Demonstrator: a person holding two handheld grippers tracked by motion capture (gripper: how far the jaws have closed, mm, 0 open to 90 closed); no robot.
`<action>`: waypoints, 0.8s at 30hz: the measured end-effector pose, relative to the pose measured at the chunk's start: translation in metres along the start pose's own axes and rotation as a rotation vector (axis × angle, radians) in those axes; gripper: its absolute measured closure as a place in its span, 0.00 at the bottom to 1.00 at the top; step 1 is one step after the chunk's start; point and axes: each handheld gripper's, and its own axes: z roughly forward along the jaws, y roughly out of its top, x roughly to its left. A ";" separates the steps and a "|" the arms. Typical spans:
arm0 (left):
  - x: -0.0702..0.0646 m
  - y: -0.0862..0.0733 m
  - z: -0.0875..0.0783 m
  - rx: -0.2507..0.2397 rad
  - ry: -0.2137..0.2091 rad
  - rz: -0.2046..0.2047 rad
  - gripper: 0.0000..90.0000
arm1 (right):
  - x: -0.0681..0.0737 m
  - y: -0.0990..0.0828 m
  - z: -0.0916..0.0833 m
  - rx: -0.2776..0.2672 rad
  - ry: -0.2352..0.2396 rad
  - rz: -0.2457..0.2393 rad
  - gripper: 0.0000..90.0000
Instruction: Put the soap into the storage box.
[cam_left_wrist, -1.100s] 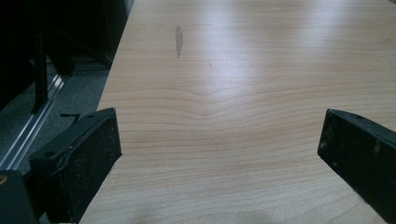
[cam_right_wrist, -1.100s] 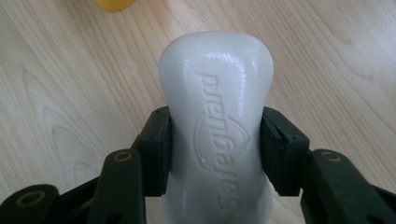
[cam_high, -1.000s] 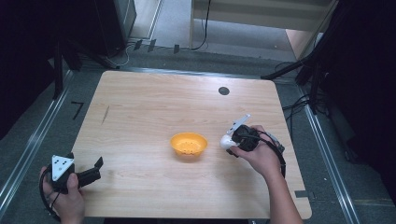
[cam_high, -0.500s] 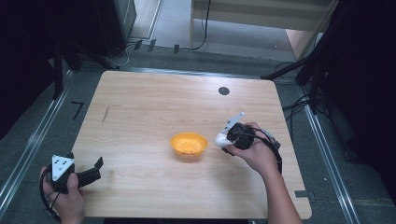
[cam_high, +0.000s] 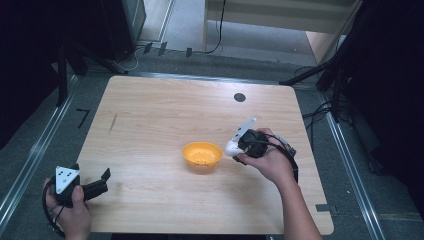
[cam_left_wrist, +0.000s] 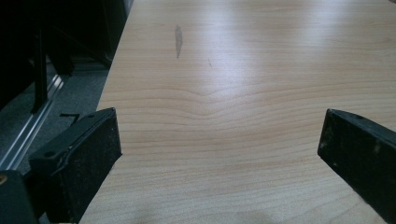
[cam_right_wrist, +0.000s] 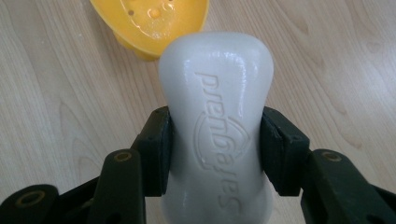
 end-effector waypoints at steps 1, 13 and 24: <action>0.000 0.000 0.000 0.000 0.000 0.000 0.00 | 0.000 0.001 -0.001 -0.002 0.002 0.000 0.57; 0.000 0.000 0.000 -0.002 0.000 -0.003 0.00 | 0.005 0.016 0.000 -0.008 0.008 -0.039 0.57; 0.000 0.000 0.000 0.001 -0.002 -0.004 0.00 | 0.009 0.034 0.005 -0.018 0.020 -0.065 0.57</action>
